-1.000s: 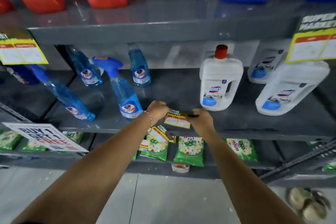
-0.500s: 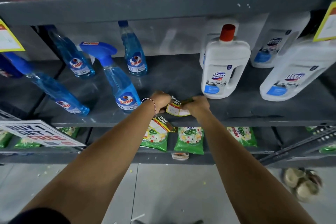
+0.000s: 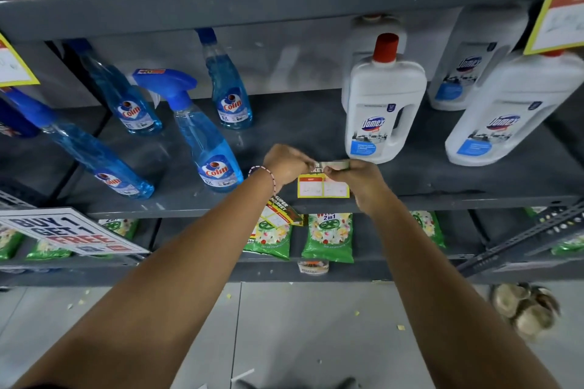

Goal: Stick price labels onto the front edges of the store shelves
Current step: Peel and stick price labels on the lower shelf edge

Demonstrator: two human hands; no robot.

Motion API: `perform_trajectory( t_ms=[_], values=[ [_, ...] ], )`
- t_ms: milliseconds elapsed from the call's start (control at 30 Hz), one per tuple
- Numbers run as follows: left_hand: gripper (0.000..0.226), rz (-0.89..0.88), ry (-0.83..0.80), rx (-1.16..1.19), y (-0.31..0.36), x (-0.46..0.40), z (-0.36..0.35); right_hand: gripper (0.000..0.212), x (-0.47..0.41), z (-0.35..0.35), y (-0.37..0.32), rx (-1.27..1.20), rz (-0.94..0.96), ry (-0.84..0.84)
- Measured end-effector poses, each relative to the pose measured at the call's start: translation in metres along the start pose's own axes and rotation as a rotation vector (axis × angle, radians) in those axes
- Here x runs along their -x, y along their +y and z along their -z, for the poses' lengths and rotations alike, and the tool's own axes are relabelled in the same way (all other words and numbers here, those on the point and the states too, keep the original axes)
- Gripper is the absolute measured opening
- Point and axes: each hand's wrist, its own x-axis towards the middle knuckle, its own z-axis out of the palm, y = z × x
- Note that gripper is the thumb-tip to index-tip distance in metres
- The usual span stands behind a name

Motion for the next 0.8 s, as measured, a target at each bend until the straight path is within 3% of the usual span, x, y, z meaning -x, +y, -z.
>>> perform_trajectory(
  t_ms=[100,233,400,667,800],
  values=[
    [0.013,-0.060,0.030,0.055,0.017,0.023,-0.019,0.018,0.024,0.029,0.011,-0.007,0.071,0.113],
    [0.018,-0.116,0.012,0.079,0.023,0.045,-0.064,0.035,0.055,0.074,0.036,-0.056,0.123,0.212],
    [0.012,-0.228,-0.022,0.010,0.030,0.066,-0.131,0.022,0.074,0.129,0.061,0.039,0.149,0.330],
    [0.010,-0.181,0.037,0.041,0.045,0.061,-0.187,0.011,0.056,0.167,0.069,0.197,0.134,0.471],
    [0.015,-0.171,0.073,-0.021,0.047,0.055,-0.194,0.018,0.049,0.165,0.068,0.248,0.127,0.541]
  ],
)
